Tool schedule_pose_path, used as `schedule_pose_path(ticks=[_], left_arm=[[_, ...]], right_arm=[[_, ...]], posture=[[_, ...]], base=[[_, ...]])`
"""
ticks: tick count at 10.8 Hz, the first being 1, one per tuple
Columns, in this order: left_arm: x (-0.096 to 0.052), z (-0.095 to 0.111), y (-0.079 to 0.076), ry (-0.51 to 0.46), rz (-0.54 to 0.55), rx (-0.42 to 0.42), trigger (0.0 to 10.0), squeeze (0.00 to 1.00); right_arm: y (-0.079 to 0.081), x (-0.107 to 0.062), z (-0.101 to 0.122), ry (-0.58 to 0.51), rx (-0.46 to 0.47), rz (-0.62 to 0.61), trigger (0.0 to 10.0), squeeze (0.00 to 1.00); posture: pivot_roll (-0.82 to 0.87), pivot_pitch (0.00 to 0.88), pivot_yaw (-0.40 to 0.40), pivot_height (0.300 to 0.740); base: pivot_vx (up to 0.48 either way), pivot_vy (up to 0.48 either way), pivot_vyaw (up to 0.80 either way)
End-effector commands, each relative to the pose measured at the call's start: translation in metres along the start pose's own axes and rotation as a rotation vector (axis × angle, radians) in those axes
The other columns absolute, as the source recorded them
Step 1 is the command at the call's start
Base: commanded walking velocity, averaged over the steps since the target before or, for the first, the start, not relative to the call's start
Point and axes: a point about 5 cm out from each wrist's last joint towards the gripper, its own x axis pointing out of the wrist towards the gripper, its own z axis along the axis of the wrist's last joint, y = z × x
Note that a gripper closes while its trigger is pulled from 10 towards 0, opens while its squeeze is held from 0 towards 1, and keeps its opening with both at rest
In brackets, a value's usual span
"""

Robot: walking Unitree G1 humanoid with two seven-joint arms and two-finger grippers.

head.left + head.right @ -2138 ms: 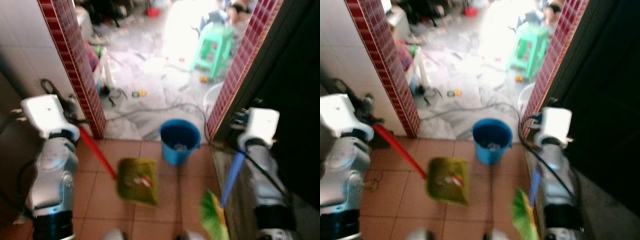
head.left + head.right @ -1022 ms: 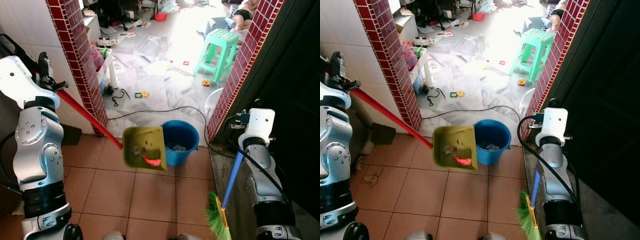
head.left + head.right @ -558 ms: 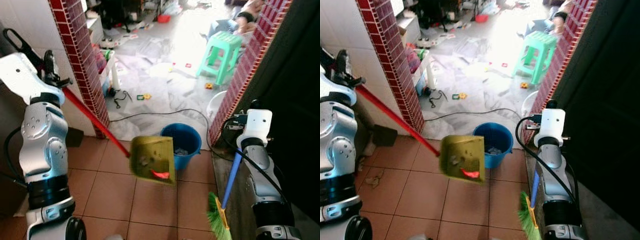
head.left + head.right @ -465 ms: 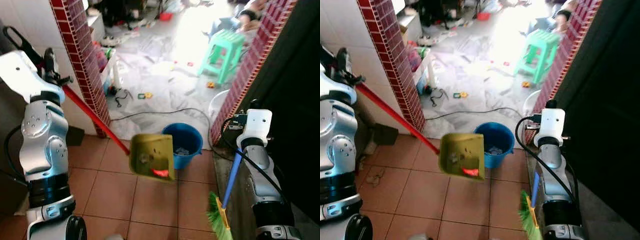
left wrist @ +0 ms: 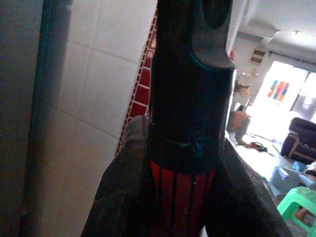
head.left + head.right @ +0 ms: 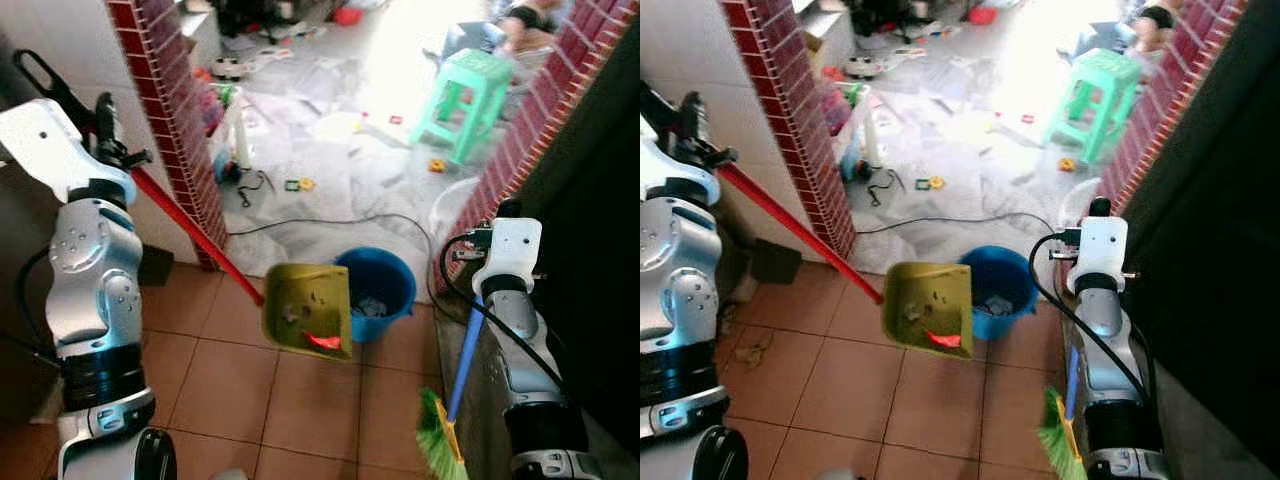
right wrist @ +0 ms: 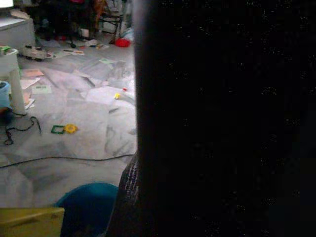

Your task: Sweep floor

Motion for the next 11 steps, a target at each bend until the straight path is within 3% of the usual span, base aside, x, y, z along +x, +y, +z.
schedule_pose_path(ticks=[1, 11], left_arm=[[0.0051, 0.0211, -0.0096, -0.101, -0.031, -0.031, 10.0, 0.00], [0.0096, 0.0269, -0.0082, -0.130, -0.014, -0.019, 10.0, 0.00]], right_arm=[[-0.0021, 0.0030, 0.0069, -0.035, -0.001, -0.006, 10.0, 0.00], [-0.0013, 0.0015, 0.0036, -0.033, -0.009, 0.000, 10.0, 0.00]], posture=[[-0.09, 0.000, -0.020, 0.740], [-0.09, 0.000, -0.019, 0.740]], base=[[0.364, 0.000, 0.00], [0.359, 0.000, 0.00]])
